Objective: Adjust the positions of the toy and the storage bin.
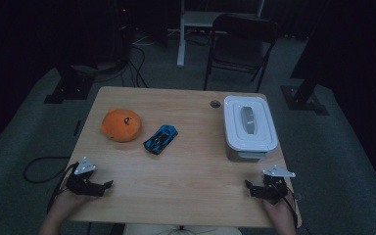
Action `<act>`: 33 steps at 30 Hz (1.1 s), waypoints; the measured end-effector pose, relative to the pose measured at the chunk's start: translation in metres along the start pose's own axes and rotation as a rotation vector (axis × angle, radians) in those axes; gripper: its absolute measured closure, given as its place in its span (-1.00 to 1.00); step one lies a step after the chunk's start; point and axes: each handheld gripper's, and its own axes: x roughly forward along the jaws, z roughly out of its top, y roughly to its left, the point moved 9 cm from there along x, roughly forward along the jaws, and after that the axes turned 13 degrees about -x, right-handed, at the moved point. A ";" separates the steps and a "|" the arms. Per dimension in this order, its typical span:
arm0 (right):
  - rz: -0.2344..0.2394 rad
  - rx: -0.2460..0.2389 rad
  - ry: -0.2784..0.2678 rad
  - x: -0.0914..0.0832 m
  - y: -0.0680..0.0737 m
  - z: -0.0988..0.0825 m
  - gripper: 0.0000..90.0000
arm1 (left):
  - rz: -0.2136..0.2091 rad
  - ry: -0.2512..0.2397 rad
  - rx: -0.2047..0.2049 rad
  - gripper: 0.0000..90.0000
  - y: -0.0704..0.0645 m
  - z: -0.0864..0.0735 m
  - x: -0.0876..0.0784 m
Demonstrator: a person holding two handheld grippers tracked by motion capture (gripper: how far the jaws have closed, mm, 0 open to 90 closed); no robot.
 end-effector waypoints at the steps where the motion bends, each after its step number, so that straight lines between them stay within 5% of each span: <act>1: 0.000 0.000 0.000 0.000 0.000 0.000 -0.69 | 0.000 0.000 0.000 -0.93 0.000 0.000 0.000; 11: 0.001 0.001 0.000 0.000 0.000 0.000 -0.69 | 0.005 0.041 0.005 -0.93 -0.012 0.006 0.006; 33: -0.002 0.006 0.001 0.000 0.000 0.000 -0.68 | -0.039 0.044 0.084 -0.92 -0.049 0.063 0.025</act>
